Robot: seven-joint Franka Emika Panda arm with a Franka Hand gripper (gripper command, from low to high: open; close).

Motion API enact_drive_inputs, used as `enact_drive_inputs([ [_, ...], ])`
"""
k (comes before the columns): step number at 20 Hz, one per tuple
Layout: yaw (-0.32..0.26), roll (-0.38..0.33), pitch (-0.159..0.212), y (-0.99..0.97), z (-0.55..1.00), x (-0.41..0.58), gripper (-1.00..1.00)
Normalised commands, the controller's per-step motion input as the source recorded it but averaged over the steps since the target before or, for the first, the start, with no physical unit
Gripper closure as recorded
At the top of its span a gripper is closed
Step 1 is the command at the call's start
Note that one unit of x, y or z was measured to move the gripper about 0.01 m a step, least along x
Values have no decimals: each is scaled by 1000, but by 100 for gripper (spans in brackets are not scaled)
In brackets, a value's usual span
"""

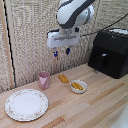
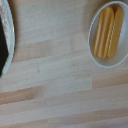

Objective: Extend the gripper towards the air fryer handle. Grasp the air fryer handle and pull it to open the air fryer. Release the air fryer handle and move the gripper to the bread. Grasp the bread with the gripper and move it to the air fryer basket. Release the bread inside the air fryer and retract the gripper.

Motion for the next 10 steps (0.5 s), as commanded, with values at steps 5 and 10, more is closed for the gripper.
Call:
enact_drive_inputs([
  [5, -374, -78, 4, 7, -38, 0, -100],
  [10, -375, -53, 5, -26, -8, 0, -100],
])
